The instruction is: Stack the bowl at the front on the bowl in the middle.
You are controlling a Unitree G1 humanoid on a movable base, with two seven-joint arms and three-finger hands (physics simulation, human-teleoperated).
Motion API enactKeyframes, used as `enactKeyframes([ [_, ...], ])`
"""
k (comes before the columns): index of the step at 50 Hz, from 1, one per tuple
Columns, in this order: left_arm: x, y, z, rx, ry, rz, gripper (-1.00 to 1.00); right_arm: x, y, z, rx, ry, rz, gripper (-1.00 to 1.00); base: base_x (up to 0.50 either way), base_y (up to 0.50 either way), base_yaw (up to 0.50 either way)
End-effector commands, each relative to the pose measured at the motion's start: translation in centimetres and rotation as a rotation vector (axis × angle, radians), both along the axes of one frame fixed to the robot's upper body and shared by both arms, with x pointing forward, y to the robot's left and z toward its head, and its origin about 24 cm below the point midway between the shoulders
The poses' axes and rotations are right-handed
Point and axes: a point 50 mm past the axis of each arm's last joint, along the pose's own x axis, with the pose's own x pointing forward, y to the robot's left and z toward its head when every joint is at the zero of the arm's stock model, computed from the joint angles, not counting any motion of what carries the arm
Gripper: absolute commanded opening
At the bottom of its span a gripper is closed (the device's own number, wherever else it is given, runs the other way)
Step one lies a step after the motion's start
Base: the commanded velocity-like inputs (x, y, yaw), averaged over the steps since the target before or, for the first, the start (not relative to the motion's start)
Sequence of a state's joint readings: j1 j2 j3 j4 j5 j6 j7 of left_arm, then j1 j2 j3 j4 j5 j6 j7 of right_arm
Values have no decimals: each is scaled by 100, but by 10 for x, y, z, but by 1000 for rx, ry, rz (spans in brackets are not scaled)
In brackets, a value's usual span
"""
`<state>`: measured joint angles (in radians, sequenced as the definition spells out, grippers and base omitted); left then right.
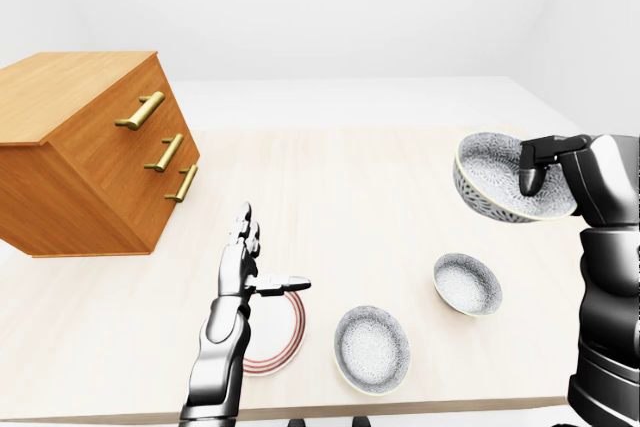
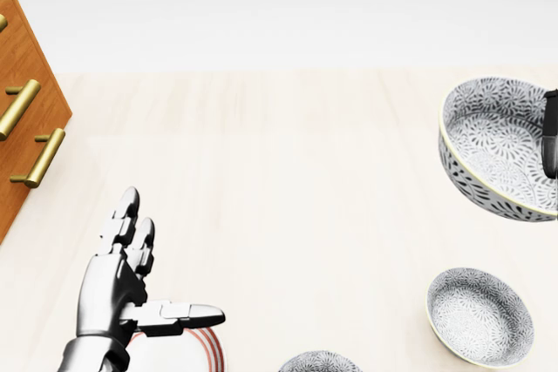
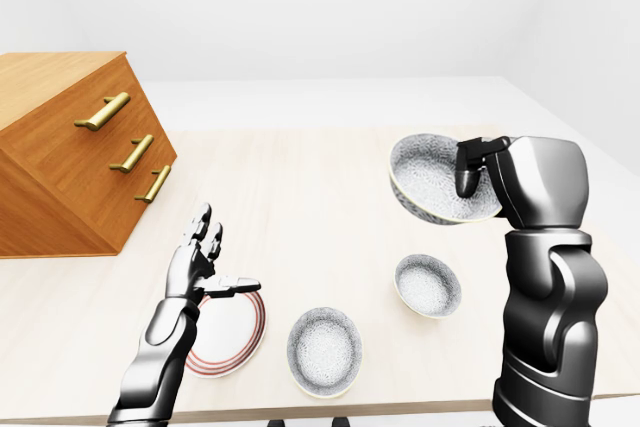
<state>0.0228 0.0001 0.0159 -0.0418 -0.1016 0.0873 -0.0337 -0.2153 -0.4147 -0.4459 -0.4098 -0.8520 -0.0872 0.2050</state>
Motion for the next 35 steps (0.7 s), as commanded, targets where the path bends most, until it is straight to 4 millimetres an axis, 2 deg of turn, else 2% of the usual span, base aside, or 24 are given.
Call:
enactKeyframes([
  [1,0,0,-2,1,6,-2,100,-2,-5,-7,190,-52,105,-100,0,0,0],
  [12,1,-1,-4,3,16,-2,100,-2,-10,-12,203,-43,79,-100,0,0,0],
  [35,1,-1,-2,2,11,-2,100,0,-7,-15,203,-34,85,-100,0,0,0],
])
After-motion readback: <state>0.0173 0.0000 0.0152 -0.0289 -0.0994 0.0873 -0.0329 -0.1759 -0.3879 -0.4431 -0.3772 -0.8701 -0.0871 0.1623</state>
